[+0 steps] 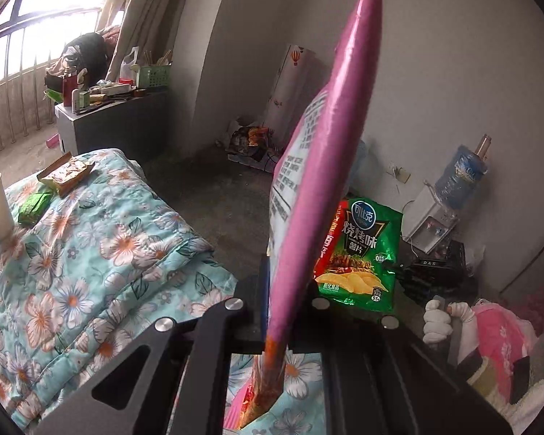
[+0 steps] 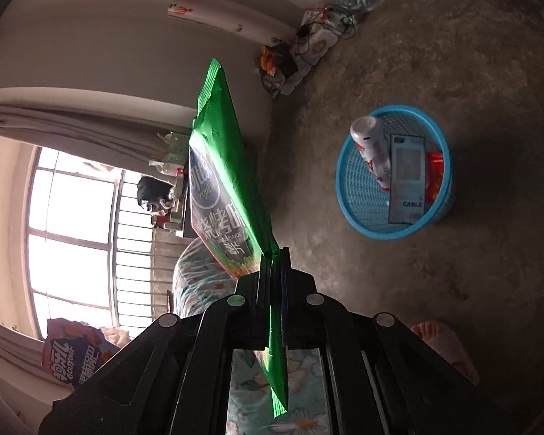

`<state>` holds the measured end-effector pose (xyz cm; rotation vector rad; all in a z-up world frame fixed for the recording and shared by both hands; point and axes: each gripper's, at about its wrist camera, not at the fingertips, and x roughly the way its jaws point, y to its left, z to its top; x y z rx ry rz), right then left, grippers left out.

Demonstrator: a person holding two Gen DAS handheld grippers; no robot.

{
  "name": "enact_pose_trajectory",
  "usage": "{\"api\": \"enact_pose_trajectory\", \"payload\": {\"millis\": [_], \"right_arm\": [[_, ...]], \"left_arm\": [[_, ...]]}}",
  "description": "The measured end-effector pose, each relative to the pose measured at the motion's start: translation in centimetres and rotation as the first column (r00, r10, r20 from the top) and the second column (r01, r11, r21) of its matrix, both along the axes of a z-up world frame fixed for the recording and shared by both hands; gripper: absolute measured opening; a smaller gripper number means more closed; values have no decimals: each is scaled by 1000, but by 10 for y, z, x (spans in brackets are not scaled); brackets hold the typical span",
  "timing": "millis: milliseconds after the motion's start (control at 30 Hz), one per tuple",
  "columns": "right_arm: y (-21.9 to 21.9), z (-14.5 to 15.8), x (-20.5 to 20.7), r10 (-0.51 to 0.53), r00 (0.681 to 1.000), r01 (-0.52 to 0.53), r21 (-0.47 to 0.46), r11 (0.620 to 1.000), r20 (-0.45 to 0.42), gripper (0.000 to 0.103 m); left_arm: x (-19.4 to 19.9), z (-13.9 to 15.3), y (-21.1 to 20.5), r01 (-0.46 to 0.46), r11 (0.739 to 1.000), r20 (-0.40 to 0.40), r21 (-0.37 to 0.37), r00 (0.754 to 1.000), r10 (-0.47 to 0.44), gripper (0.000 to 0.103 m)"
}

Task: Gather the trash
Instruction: 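Carry both snack bags toward the blue wastebasket, then lower both bags into the wastebasket and open both grippers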

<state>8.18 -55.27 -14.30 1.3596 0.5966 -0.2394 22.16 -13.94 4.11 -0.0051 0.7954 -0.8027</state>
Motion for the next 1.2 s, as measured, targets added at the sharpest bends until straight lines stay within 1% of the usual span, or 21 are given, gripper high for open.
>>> {"api": "enact_pose_trajectory", "payload": {"millis": [133, 233, 300, 433, 500, 567, 600, 700, 733, 767, 800, 833, 900, 933, 967, 1033, 1067, 1100, 1133, 1167, 1200], "right_arm": [[-40, -56, 11, -148, 985, 154, 59, 986, -94, 3], [-55, -104, 18, -263, 950, 283, 109, 953, -169, 4], [-63, -136, 27, -305, 927, 337, 128, 933, -219, 5], [-62, -190, 55, -254, 904, 324, 163, 932, -343, 9], [-58, -206, 65, -200, 895, 285, 165, 944, -399, 27], [-53, -209, 73, -140, 891, 214, 129, 968, -433, 38], [-52, -207, 75, -118, 888, 179, 96, 979, -444, 36], [-51, -200, 77, -69, 895, 104, 54, 993, -441, 42], [-53, -198, 76, -66, 898, 96, 47, 994, -436, 46], [-56, -195, 73, -70, 901, 97, 41, 994, -428, 55], [-56, -192, 69, -76, 906, 102, 41, 994, -416, 56], [-60, -192, 65, -78, 912, 109, 53, 993, -403, 56], [-64, -188, 55, -96, 924, 137, 86, 987, -369, 59], [-65, -186, 51, -104, 928, 147, 94, 985, -357, 59], [-64, -185, 49, -112, 928, 153, 90, 984, -357, 59], [-64, -181, 41, -125, 926, 164, 81, 983, -356, 59], [-63, -177, 37, -128, 927, 167, 81, 983, -353, 59], [-61, -177, 38, -133, 925, 171, 78, 982, -356, 59], [-61, -177, 34, -139, 922, 176, 73, 982, -362, 59], [-62, -178, 35, -146, 918, 184, 70, 981, -369, 59], [-62, -178, 32, -149, 916, 190, 73, 979, -373, 59]], "left_arm": [[17, -9, -27, 39, 999, -34, 18, 999, -38, 7], [35, -17, -47, 65, 997, -69, 32, 996, -63, 7], [48, -21, -63, 92, 995, -101, 33, 991, -88, 7], [75, -35, -102, 149, 988, -166, 50, 976, -139, 7], [86, -46, -123, 178, 982, -200, 60, 966, -163, 7], [100, -63, -143, 208, 976, -271, 60, 945, -185, 7], [108, -72, -152, 216, 975, -316, 53, 930, -189, 7], [132, -105, -182, 233, 973, -468, 10, 861, -201, 7], [140, -118, -193, 232, 973, -520, -6, 830, -201, 7], [148, -132, -204, 221, 975, -569, -15, 800, -190, 7], [156, -145, -215, 203, 979, -600, 13, 785, -155, 6], [160, -154, -229, 203, 977, -594, 63, 795, -127, 6], [162, -167, -257, 231, 963, -556, 137, 823, -118, 7], [164, -175, -270, 245, 956, -561, 159, 820, -117, 7], [165, -182, -281, 249, 947, -543, 204, 834, -102, 7], [158, -189, -308, 259, 902, -395, 346, 912, -111, 7], [148, -193, -325, 275, 860, -298, 430, 942, -153, 7], [136, -198, -341, 277, 811, -188, 515, 960, -208, 7], [122, -203, -355, 281, 772, -93, 570, 956, -279, 7], [107, -210, -366, 298, 739, -28, 604, 935, -354, 7], [93, -222, -375, 318, 702, 25, 638, 902, -431, 7]]}}
